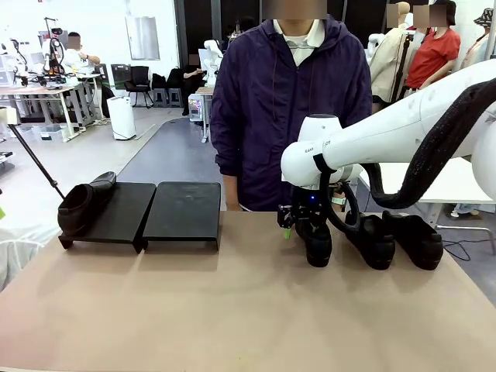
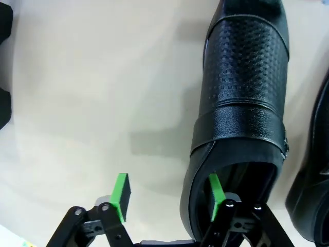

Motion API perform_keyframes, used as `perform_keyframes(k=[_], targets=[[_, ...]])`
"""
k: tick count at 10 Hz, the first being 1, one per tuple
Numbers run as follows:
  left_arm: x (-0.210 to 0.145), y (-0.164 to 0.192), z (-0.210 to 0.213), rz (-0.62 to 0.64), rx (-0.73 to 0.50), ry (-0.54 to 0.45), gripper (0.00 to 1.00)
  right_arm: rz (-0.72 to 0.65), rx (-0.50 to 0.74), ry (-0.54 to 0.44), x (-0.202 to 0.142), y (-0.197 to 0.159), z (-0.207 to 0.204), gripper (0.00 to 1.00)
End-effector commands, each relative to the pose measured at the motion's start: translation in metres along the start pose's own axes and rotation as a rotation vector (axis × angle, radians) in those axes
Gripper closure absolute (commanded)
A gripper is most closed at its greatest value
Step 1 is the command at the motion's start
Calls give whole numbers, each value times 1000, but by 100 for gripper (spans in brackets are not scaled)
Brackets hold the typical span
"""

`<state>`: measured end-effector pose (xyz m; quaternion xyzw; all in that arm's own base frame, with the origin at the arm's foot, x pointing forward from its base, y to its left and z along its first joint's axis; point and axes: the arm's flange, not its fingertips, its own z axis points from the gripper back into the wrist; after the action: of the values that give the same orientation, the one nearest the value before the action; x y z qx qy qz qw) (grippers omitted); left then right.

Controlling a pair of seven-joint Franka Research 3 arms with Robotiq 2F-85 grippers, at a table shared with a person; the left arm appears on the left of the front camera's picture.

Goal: Organize the shoes by placing them on the stand.
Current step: Pick up one Shoe and place it in the middle of the table.

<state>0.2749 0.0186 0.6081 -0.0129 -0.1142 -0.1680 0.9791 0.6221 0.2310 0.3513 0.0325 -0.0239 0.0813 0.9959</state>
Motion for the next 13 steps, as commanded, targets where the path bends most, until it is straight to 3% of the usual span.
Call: perform_keyframes(k=[1,10,12,13], targets=[[-1,4,2,-9,6,5,0,-13,-43,-12,3,3,4,100],[-1,4,2,-9,6,5,0,-23,-96,-16,1,3,7,100],[-1,4,2,-9,6,5,0,-17,-105,6,-12,3,28,100],[-1,4,2,-9,6,5,0,-31,-103,43,-33,2,62,100]])
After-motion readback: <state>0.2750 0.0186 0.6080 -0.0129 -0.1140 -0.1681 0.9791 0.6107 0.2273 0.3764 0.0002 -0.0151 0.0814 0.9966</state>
